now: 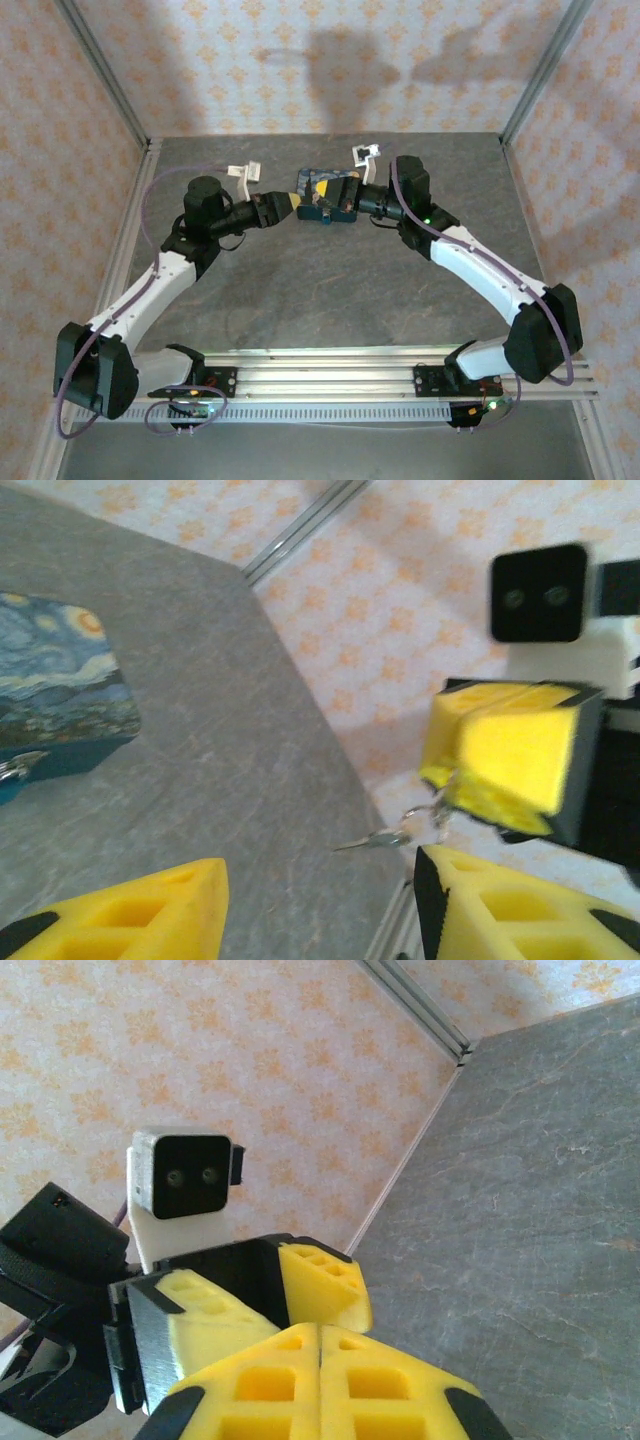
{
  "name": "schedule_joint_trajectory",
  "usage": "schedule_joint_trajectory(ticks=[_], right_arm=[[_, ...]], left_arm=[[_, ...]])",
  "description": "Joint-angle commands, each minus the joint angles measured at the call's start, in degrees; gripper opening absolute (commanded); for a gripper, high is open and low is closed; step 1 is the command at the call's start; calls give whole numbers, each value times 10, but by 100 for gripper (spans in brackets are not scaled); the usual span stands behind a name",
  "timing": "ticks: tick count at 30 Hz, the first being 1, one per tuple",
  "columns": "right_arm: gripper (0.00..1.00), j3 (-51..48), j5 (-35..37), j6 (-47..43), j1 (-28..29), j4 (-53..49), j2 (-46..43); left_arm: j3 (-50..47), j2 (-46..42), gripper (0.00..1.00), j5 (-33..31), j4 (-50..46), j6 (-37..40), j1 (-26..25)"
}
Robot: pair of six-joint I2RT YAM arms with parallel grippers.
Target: Unlock the padlock with the key
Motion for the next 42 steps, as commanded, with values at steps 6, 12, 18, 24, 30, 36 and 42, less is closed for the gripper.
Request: schedule_joint_trajectory(ticks=[6,12,18,24,30,36,42], right_arm=[[0,-9,-1,35,3,69,13],[0,-9,-1,43,3,76,14],[0,-10,-2,44,3,78,15],[0,-13,-3,47,4,85,15],[0,-13,-6,48,6,86,15],[0,-15,-8,46,8,88,15],[0,-19,-8,46,8,96,11]], left_arm=[[-5,29,47,56,172,-73,-9],[2,49,45,65,177,-72,-24],[9,60,40,72,182,-73,-32],[16,66,36,76,180,-71,-39],[22,68,35,75,179,-68,-42],[23,65,31,64,167,-58,-42],[21,67,37,51,162,-63,-38]])
